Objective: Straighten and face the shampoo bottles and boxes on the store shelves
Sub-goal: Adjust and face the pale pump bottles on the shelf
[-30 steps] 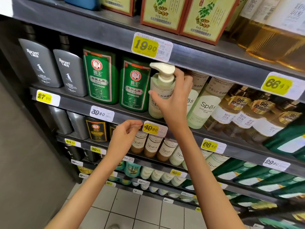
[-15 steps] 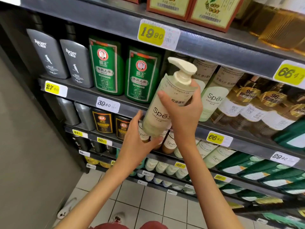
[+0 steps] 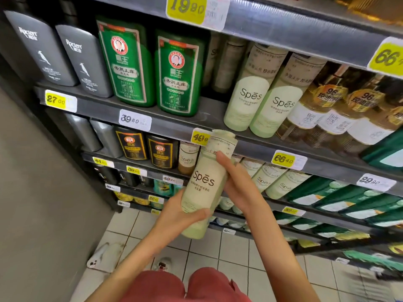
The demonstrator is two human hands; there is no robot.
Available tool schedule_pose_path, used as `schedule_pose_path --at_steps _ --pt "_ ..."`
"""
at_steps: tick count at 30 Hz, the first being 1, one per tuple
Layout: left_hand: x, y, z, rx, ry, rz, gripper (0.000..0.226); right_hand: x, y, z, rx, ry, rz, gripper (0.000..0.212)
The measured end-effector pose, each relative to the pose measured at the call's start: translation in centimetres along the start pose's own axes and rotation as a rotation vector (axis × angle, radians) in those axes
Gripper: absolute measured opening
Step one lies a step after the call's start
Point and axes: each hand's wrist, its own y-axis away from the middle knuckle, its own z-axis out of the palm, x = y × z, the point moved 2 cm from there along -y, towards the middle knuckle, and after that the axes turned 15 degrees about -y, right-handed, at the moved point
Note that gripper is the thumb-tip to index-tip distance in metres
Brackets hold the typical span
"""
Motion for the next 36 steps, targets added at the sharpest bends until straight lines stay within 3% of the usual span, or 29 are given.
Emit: schedule_pose_path --at_steps 2,5,7,10,12,16,18,20,25,28,30,33,36 --pt "0.6 0.5 0.0 -0.110 0.112 -0.009 0.053 0.5 -0.1 -0.5 -0.119 -0.117 0.072 0.082" --pt "0.4 1.1 0.2 -0.235 0.341 -0.101 0.093 1.4 0.1 -0.8 -0.306 -0.290 0.156 0.078" --pt "-0.1 1.2 0.4 -0.319 0.456 -0.158 0.112 2.0 0.0 -0.9 -0.333 -0.341 0.160 0.082" --pt "-0.8 1.1 0.2 -0.351 0.472 -0.157 0.105 2.3 -0.1 -1.0 -0.273 -0.330 0.108 0.071" --pt "-0.9 1.1 0.0 -0.284 0.338 -0.118 0.088 2.1 0.2 -1.0 -0.179 -0.213 0.047 0.051" --pt "-0.4 0.9 0.5 0.025 -0.293 -0.012 0.070 2.2 0.4 -0.4 0.075 -0.018 -0.072 0.056" --pt "-0.1 0.9 0.9 0.112 -0.315 -0.031 0.063 2.1 0.6 -0.3 0.092 0.058 -0.076 0.049" --pt "-0.3 1.0 0.7 0.032 -0.113 -0.069 0.060 1.3 0.8 -0.4 0.001 0.044 0.012 0.047" --pt "-0.1 2.6 0.9 -0.486 0.776 -0.138 0.087 1.0 1.5 -0.8 -0.340 -0.287 0.210 0.064" --pt "0.6 2.8 1.2 -0.620 0.928 -0.081 0.079 1.4 2.0 -0.5 -0.493 -0.466 0.199 0.057" --pt "0.6 2.8 0.6 -0.626 0.953 -0.086 0.081 1.2 2.3 -0.3 -0.488 -0.505 0.149 0.047" --pt "0.8 2.3 -0.7 -0.474 0.742 -0.104 0.078 0.8 2.1 0.0 -0.278 -0.389 0.061 0.044" --pt "2.1 2.0 -0.4 -0.166 -0.020 -0.046 0.076 0.7 1.7 0.3 0.016 -0.113 -0.049 0.076"
